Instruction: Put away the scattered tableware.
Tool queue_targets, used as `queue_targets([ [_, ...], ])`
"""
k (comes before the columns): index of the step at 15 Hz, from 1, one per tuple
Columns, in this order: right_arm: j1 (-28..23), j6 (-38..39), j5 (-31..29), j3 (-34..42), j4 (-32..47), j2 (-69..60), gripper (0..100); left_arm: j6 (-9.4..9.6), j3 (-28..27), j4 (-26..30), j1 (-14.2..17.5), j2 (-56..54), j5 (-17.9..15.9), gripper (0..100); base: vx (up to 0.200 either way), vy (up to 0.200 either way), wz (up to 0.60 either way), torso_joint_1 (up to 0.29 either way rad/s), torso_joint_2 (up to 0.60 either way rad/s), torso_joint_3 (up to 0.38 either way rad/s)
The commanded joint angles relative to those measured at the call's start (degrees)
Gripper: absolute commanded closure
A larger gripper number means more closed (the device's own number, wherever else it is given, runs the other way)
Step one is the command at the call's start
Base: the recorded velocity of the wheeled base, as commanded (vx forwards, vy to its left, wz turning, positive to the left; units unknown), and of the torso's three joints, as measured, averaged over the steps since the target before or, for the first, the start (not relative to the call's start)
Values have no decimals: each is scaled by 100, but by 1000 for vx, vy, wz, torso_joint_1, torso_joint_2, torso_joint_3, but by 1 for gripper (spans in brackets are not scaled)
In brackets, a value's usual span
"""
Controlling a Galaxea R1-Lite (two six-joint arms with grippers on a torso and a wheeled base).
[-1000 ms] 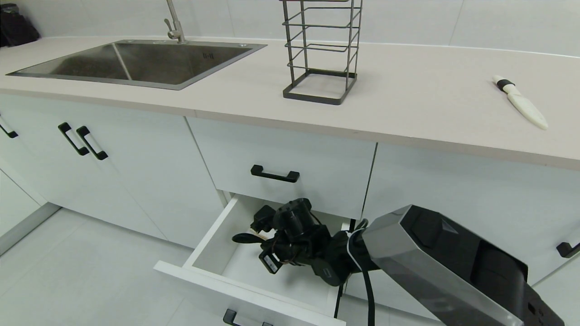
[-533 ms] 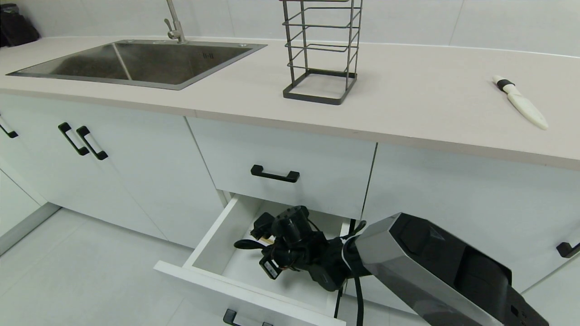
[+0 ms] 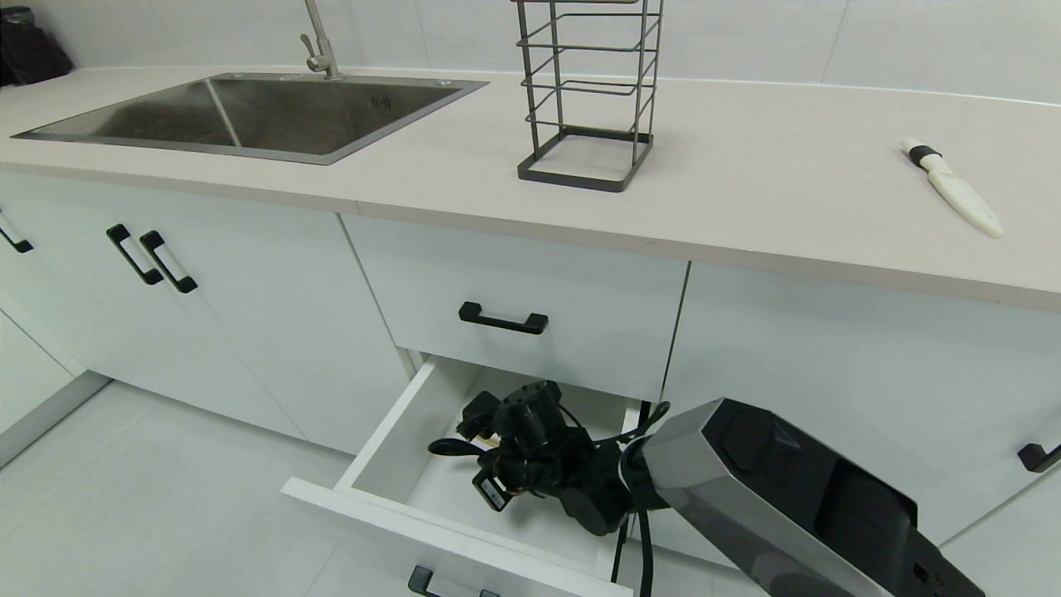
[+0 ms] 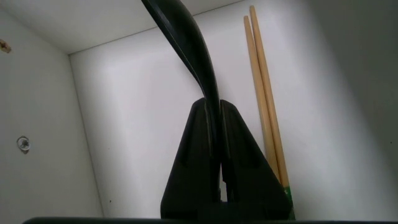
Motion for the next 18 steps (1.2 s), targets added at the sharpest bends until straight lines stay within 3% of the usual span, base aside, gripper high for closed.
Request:
queue_targets([
  [1, 45, 5, -26, -196, 74, 121, 100, -2, 0, -2, 2, 9, 2, 0, 0, 0, 0, 0, 0, 0],
  [10, 72, -4, -88, -301, 153, 191, 100, -2, 0, -2, 2, 9, 2, 0, 0, 0, 0, 0, 0, 0],
  [11, 72, -4, -88, -301, 162, 191, 0, -2, 0, -2, 2, 9, 2, 0, 0, 0, 0, 0, 0, 0],
  [18, 142, -13, -70, -275, 232, -205, 0, -2, 0, -2, 2, 9, 2, 0, 0, 0, 0, 0, 0, 0],
])
